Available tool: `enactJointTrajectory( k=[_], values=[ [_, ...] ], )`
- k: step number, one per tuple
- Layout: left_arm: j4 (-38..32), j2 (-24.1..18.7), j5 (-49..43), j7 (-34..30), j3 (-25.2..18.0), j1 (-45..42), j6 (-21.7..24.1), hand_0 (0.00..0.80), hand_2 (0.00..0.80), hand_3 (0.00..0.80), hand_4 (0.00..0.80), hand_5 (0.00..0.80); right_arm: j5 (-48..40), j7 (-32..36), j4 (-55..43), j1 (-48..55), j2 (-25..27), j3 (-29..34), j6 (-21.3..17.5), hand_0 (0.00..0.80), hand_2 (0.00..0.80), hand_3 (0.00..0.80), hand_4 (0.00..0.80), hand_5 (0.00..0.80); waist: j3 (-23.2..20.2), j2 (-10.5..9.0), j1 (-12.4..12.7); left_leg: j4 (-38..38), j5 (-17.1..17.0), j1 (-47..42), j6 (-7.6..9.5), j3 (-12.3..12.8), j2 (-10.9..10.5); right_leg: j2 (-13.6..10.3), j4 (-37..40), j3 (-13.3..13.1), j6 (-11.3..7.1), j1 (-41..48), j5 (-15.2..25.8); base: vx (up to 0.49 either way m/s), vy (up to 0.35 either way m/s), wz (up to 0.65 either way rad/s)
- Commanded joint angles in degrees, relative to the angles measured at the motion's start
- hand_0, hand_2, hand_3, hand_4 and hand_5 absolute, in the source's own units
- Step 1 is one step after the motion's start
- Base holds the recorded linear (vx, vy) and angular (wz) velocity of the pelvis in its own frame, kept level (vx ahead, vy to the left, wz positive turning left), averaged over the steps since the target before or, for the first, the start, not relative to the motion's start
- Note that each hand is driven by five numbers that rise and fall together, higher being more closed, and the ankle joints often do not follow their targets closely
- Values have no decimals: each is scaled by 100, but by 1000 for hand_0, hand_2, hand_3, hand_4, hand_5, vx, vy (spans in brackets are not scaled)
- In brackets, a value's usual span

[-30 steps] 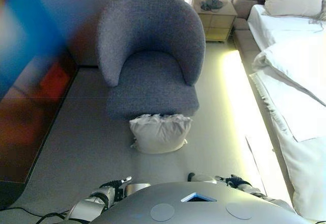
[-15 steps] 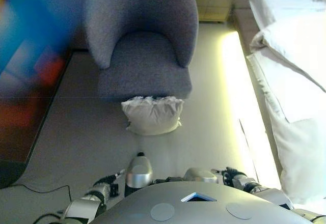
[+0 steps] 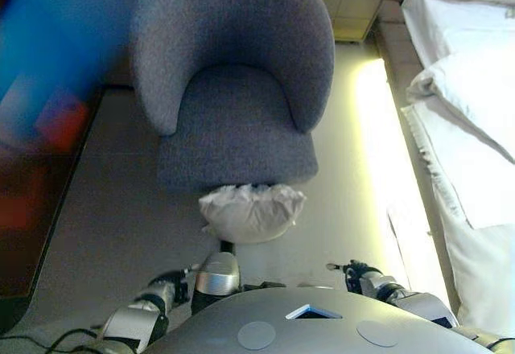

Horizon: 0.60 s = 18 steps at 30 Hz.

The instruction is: Pick up the cushion and take it to the sofa

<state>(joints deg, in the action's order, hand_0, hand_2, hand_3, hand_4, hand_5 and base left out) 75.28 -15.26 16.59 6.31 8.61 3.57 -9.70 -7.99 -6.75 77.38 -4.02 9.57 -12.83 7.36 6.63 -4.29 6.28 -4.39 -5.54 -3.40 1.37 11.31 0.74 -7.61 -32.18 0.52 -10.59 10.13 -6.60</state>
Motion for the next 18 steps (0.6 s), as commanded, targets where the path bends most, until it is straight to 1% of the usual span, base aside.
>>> enactJointTrajectory(
  k=[1,2,3,4,5,6,7,8,9,10,11,13,16,18],
  values=[
    [125,43,11,-53,198,-59,-191,0,0,0,0,0,-123,-112,-242,38,306,75,-152,0,0,0,0,0,-145,189,-133,605,397,747,243,-323,-14,28,-114,199,172,-496,937,261,-13,4],
    [117,24,36,-78,225,13,-253,0,0,0,0,0,-141,-82,-262,13,330,59,-140,0,0,0,0,0,-123,217,-187,570,412,662,215,-348,10,70,258,337,217,-714,843,262,-86,-12],
    [111,-6,36,-104,241,98,-320,0,0,0,0,0,-133,-59,-294,-11,347,40,-115,0,0,0,0,0,-69,250,-242,537,430,576,186,-407,24,105,510,476,274,-895,628,210,-199,-5],
    [120,-21,69,-78,255,199,-381,0,0,0,0,0,-107,-16,-325,-47,362,9,-115,0,0,0,0,0,-9,260,-309,474,469,410,124,-491,44,-7,964,634,312,-1117,624,153,-236,3],
    [115,-26,90,-49,255,251,-426,0,0,0,0,0,-108,-1,-352,-67,364,-24,-117,0,0,0,0,0,50,254,-370,416,502,282,83,-549,52,-122,1204,713,309,-1242,702,110,-258,26],
    [105,-43,100,-37,259,307,-440,0,0,0,0,0,-123,11,-410,-78,371,-75,-125,0,0,0,0,0,124,267,-423,362,536,192,20,-577,108,-218,1469,760,317,-1376,731,109,-287,34],
    [100,-43,111,-15,290,374,-454,0,0,0,0,0,-130,16,-467,-103,375,-136,-127,0,0,0,0,0,193,209,-512,305,610,104,-67,-613,135,-367,2111,724,271,-1517,938,100,-304,39],
    [84,-42,170,19,326,390,-420,0,0,0,0,0,-180,10,-513,-125,380,-173,-117,0,0,0,0,0,252,187,-581,267,665,36,-133,-624,181,-462,2369,675,217,-1587,1138,74,-276,40],
    [70,-48,229,28,334,395,-367,0,0,0,0,0,-236,-4,-541,-137,379,-186,-122,0,0,0,0,0,285,176,-626,253,710,-2,-180,-623,228,-504,2470,614,183,-1665,1253,12,-177,42],
    [63,-55,286,35,336,393,-302,0,0,0,0,0,-253,-10,-547,-147,371,-196,-133,0,0,0,0,0,316,170,-656,272,758,-13,-197,-616,272,-497,2434,553,164,-1715,1274,9,-135,45],
    [48,-67,320,34,348,385,-242,0,0,0,0,0,-152,7,-552,-120,374,-183,-128,0,0,0,0,0,318,177,-624,359,768,55,-207,-624,330,-450,2454,575,171,-1590,1016,57,-125,49],
    [27,8,298,89,304,316,-203,0,0,0,0,0,90,51,-509,-69,398,-180,-140,0,0,0,0,0,298,165,-587,376,696,63,-240,-658,370,-386,2713,589,207,-1316,943,106,-107,54],
    [84,116,130,226,207,154,-113,0,0,0,0,0,176,132,-406,1,447,-197,-214,0,0,0,0,0,215,143,-426,381,571,68,-392,-660,477,-297,2940,814,307,-835,757,143,-126,31],
    [112,165,71,389,197,140,-14,0,0,0,0,0,68,99,-405,-74,477,-228,-165,0,0,0,0,0,215,176,-326,459,492,202,-516,-702,597,-244,3000,936,393,-721,649,24,-107,18]
  ],
)
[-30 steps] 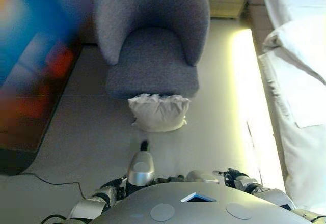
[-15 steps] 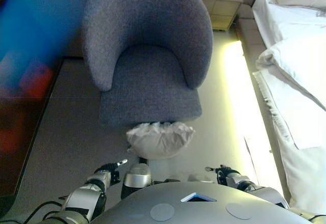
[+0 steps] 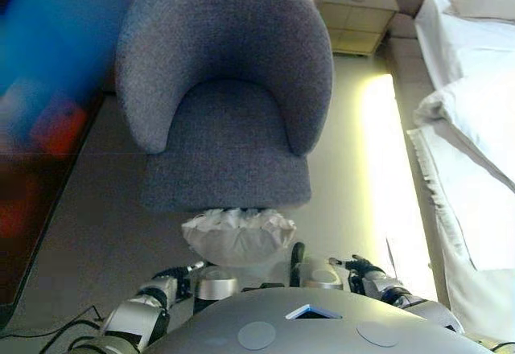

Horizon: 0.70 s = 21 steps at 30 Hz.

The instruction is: Pick up the cushion and take it to the sofa

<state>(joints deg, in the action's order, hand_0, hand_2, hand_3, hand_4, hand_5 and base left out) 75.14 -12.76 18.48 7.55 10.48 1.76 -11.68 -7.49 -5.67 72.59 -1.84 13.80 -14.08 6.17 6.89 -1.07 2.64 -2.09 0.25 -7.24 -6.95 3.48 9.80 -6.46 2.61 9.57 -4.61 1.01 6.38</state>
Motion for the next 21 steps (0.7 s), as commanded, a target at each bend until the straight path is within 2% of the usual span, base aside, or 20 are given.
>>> enactJointTrajectory(
  k=[1,4,6,8,10,15,19,21],
  values=[
    [141,-70,-94,342,16,352,241,0,0,0,0,0,-9,-20,72,-348,63,-127,-16,0,0,0,0,0,200,-128,69,281,-114,669,272,63,-271,-349,-469,85,-177,187,-668,-65,-66,15],
    [101,-3,-165,437,57,477,377,0,0,0,0,0,-112,-119,46,-467,128,-203,11,0,0,0,0,0,276,-69,106,545,-169,959,163,119,-185,-377,-436,237,-115,133,-677,-91,15,24],
    [38,64,-259,508,129,548,412,0,0,0,0,0,-273,-285,32,-503,180,-196,-33,0,0,0,0,0,348,-16,52,794,-199,1147,79,386,-42,-450,-445,410,-87,102,-686,-92,114,36],
    [2,96,-244,698,209,573,486,0,0,0,0,0,-387,-463,30,-595,222,-179,-133,0,0,0,0,0,440,60,49,733,-289,1232,31,346,16,-519,-510,461,-105,31,-694,-43,205,53],
    [-27,61,-313,840,204,601,564,0,0,0,0,0,-444,-615,4,-736,238,-168,-249,0,0,0,0,0,548,99,87,712,-325,1381,20,235,5,-564,-556,382,-140,-28,-736,-13,203,25],
    [-142,-196,-337,1473,316,1080,906,0,0,0,0,0,-821,-913,-139,-1160,252,-258,-380,0,0,0,0,0,1024,109,60,837,-338,1887,49,285,-31,-771,-857,210,-308,-687,-662,-128,109,9],
    [-363,-382,40,1996,457,1555,1079,0,0,0,0,0,-959,-1084,-283,-1637,246,-430,-419,0,0,0,0,0,1483,102,17,941,-330,2400,142,381,-195,-951,-851,101,-448,-1267,-377,-168,90,-1],
    [-440,-399,47,2044,514,1708,1165,0,0,0,0,0,-1018,-1176,-325,-1795,282,-426,-464,0,0,0,0,0,1657,135,1,968,-320,2592,192,405,-299,-1012,-840,55,-487,-1476,-292,-132,126,-3]
  ],
)
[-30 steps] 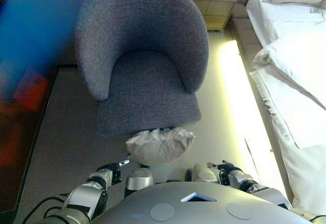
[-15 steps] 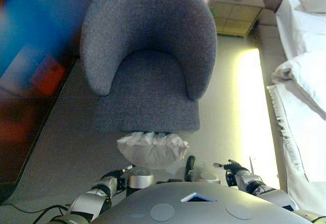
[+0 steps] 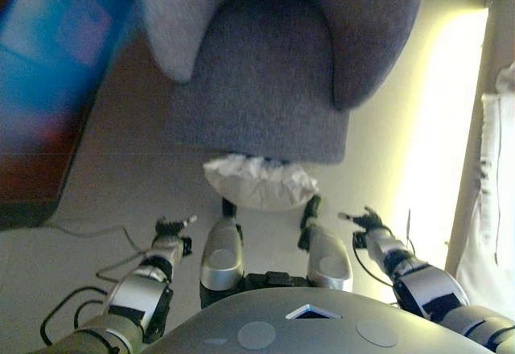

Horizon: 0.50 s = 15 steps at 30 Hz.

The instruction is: Pick up the cushion and take it to the sofa

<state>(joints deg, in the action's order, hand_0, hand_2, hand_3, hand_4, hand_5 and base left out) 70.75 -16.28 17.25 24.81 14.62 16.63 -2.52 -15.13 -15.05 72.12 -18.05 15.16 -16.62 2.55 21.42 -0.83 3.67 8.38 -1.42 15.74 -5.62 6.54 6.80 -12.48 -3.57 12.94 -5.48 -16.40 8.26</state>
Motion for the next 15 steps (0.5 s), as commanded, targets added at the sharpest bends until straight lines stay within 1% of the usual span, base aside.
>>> enactJointTrajectory(
  k=[1,4,6,8,10,14,15],
  values=[
    [-49,-36,174,332,162,319,345,0,0,0,0,0,-248,-276,-301,-279,170,-160,-111,0,0,0,0,0,317,135,-122,-50,-143,412,88,112,-63,-451,-220,-317,-424,128,-423,-136,122,-4],
    [-148,10,177,353,288,525,521,0,0,0,0,0,-233,-333,-345,-467,224,-135,-97,0,0,0,0,0,531,171,-160,8,-138,638,122,115,-187,-526,-196,-371,-449,-79,-339,-99,93,-3],
    [-225,142,93,406,439,736,600,0,0,0,0,0,-118,-455,-332,-709,200,-190,-35,0,0,0,0,0,698,236,-200,60,-179,852,126,101,-271,-582,-215,-427,-460,-291,-279,-112,102,-3],
    [-331,194,122,461,571,894,608,0,0,0,0,0,-151,-552,-366,-838,203,-242,-58,0,0,0,0,0,836,264,-227,103,-194,996,122,94,-291,-612,-247,-458,-462,-453,-236,-84,32,-3],
    [-476,229,215,553,700,1046,720,0,0,0,0,0,-224,-659,-470,-974,232,-297,-35,0,0,0,0,0,838,281,-275,191,-214,1358,105,61,-303,-624,-313,-506,-453,-819,-193,-58,-10,-1],
    [-717,239,210,600,779,1318,929,0,0,0,0,0,-140,-711,-578,-1260,414,-362,12,0,0,0,0,0,838,352,-340,449,-238,2078,105,-10,-321,-573,-668,-567,-416,-1634,-223,-37,9,-2],
    [-758,219,195,579,799,1396,992,0,0,0,0,0,-153,-654,-608,-1336,488,-377,-145,0,0,0,0,0,838,381,-357,502,-240,2251,107,-31,-341,-573,-724,-583,-417,-1835,-211,-30,40,1]
  ],
)
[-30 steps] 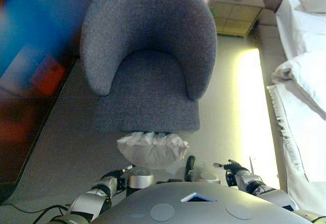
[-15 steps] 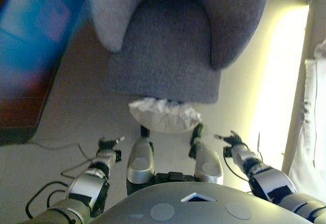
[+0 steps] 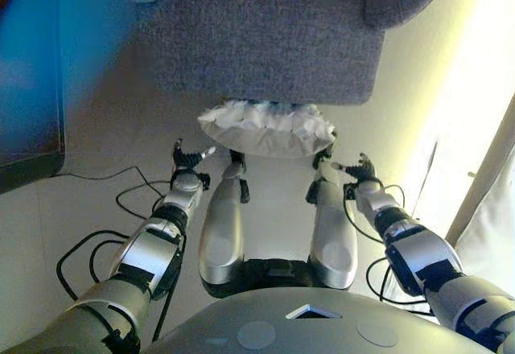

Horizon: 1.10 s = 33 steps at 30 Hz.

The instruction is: Pick up the cushion and take it to the sofa

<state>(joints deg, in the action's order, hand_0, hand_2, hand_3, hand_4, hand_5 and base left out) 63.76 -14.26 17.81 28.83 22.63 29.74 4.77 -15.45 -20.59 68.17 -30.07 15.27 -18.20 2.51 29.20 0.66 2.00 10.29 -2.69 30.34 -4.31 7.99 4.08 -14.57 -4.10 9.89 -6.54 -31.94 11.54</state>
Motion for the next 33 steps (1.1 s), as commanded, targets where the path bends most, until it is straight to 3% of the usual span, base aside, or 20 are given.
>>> enactJointTrajectory(
  k=[1,10,14,20,28,33],
  values=[
    [-108,14,157,203,19,147,300,0,0,0,0,0,-40,-150,-274,-135,486,-232,-216,0,0,0,0,0,59,253,-214,339,-116,942,-27,-183,-82,-341,-720,-308,-310,-470,-528,-26,58,2],
    [-242,-133,523,387,150,803,559,0,0,0,0,0,105,-295,-539,-1001,920,-548,-137,0,0,0,0,0,59,464,-330,1008,-61,2552,37,-370,-69,-195,-1439,-775,-245,-2420,-574,4,62,-1],
    [-197,-225,827,508,87,1053,817,0,0,0,0,0,205,-383,-453,-1330,1045,-625,-344,0,0,0,0,0,59,511,-332,1265,-26,3208,51,-475,-54,-113,-1757,-926,-198,-3124,-634,-10,32,-3],
    [-181,-339,1138,709,-109,1420,1174,0,0,0,0,0,373,-446,-473,-1922,1247,-776,-639,0,0,0,0,0,59,575,-322,1638,29,4069,51,-472,-10,-19,-2285,-1074,-170,-3974,-774,-8,23,3],
    [-128,-545,1385,567,-164,2025,1298,0,0,0,0,0,447,-430,-543,-2878,1479,-1150,-856,0,0,0,0,0,59,645,-273,1932,62,4878,2,-495,72,18,-2713,-1223,-187,-4723,-891,7,-1,6],
    [-143,-654,1629,520,-182,2362,1327,0,0,0,0,0,830,-162,-557,-3462,1570,-1434,-712,0,0,0,0,0,59,694,-232,2039,126,5287,-20,-498,111,-16,-2863,-1265,-195,-5107,-981,8,-9,3]
  ],
)
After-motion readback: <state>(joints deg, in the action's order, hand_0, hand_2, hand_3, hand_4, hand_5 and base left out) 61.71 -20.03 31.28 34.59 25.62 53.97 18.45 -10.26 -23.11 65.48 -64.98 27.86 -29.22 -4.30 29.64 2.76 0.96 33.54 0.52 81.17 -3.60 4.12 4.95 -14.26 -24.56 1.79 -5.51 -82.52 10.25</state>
